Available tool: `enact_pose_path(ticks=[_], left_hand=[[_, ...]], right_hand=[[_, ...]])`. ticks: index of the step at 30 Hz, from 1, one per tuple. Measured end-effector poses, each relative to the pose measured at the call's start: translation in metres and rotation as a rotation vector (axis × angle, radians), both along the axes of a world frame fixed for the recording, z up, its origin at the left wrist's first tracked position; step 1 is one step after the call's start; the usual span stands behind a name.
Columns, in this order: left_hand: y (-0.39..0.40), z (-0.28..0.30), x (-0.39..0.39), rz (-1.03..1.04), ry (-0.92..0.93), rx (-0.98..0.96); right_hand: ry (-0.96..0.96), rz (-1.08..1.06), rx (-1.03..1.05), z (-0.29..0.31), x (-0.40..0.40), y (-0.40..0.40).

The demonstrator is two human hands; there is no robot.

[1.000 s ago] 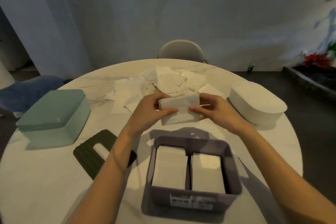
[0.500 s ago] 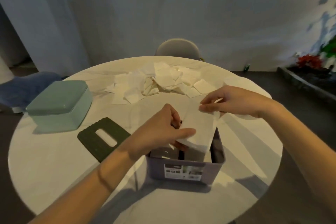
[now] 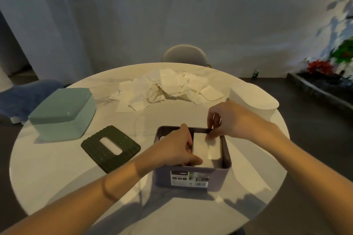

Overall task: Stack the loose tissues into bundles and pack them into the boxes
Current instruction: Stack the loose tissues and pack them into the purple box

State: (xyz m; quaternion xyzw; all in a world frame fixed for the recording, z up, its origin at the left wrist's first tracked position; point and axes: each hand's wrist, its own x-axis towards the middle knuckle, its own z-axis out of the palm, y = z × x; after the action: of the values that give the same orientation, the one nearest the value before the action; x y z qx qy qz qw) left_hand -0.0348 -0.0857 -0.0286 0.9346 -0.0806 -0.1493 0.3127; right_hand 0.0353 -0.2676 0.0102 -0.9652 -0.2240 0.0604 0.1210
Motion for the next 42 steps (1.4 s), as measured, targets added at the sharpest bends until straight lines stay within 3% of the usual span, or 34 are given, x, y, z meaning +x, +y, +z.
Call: enact_pose_path(ticks=[5, 9, 16, 21, 29, 35, 42], left_hand=[[-0.001, -0.005, 0.002, -0.055, -0.148, 0.135], [0.005, -0.005, 0.009, -0.075, -0.199, 0.147], [0.04, 0.022, 0.049, 0.05, -0.264, -0.145], [0.064, -0.006, 0.112, 0.286, -0.303, -0.254], [0.066, -0.082, 0.178, 0.76, -0.306, -0.8], [0.067, -0.096, 0.2, 0.783, -0.361, -0.92], [0.078, -0.101, 0.208, 0.776, -0.34, -0.999]], right_hand=[[0.013, -0.034, -0.225, -0.012, 0.002, 0.01], [0.104, 0.001, -0.241, -0.009, 0.012, 0.012], [0.163, -0.015, 0.141, 0.006, 0.07, 0.009], [-0.038, -0.006, 0.176, -0.044, 0.149, 0.042], [-0.28, 0.056, 0.23, -0.085, 0.229, 0.13], [-0.305, 0.06, -0.031, -0.102, 0.267, 0.161], [-0.283, -0.011, 0.17, -0.101, 0.279, 0.145]])
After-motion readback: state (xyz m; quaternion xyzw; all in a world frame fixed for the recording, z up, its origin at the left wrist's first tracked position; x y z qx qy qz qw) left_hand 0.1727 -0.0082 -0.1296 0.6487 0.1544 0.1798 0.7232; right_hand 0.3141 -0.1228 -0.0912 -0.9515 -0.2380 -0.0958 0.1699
